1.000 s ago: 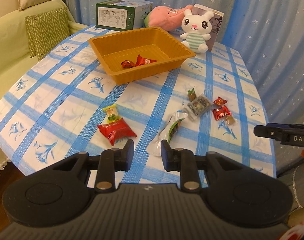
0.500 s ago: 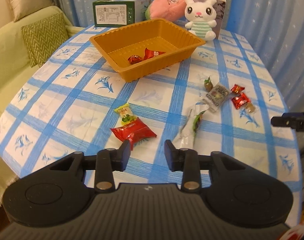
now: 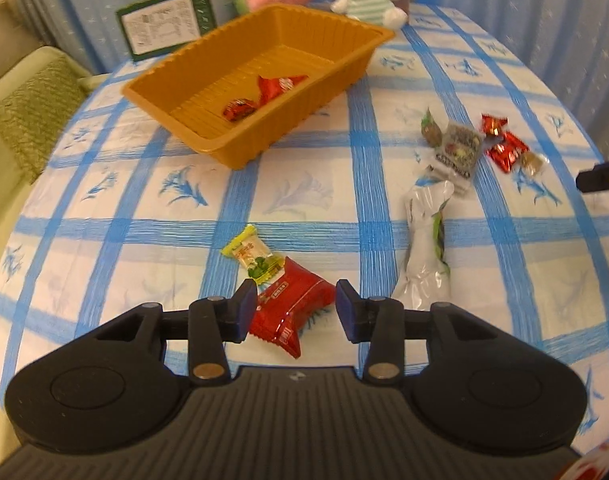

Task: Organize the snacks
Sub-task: 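Grasp the large red snack bag with the left tool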

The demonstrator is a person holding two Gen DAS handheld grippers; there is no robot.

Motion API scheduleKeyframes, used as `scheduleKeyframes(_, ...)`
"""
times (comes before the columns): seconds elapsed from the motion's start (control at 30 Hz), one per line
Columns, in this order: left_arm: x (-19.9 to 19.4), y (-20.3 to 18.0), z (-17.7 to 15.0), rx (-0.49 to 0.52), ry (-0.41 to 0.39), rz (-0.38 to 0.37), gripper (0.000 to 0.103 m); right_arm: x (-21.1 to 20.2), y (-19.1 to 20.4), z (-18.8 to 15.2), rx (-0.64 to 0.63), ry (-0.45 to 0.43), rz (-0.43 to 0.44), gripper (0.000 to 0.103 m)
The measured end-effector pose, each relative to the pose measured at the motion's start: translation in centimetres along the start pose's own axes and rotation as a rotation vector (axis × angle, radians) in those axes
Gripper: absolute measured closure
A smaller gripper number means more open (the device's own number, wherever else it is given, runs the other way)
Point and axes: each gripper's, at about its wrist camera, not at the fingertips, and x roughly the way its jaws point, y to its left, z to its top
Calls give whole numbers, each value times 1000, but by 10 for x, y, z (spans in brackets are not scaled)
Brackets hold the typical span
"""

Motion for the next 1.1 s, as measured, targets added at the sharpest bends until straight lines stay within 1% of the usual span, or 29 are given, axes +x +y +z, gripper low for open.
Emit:
scheduleKeyframes(0.07,6,0,1,31,20,-16,62,2,-2,0,13,2,-10,37)
scheduleKeyframes(0.17,9,1,0,54,30,-30,62,3,-4,1,34,3,-22,37)
scheduleKeyframes(0.37,14,6,-1,26,44,-43,63,7,-5,3,48,7,-34,37)
scheduleKeyframes(0.5,22,5,0,17,75,-55,69,12,-4,5,47,10,-36,37)
scheduleKeyframes(0.57,22,5,0,6,69,-62,70,12,-4,5,45,9,-34,37)
scheduleKeyframes(0.6,22,5,1,-1,67,-64,72,12,-3,5,44,9,-34,37)
scheduleKeyframes(0.63,23,5,1,-7,66,-65,75,12,-3,6,43,9,-34,37)
scheduleKeyframes(0.73,24,7,2,-29,62,-63,78,13,-4,6,32,10,-36,37)
scheduleKeyframes(0.87,18,6,3,-43,39,-64,79,15,-4,8,-17,9,-25,37)
scheduleKeyframes(1.1,4,10,4,-95,16,-40,79,26,-3,15,-184,-3,23,37)
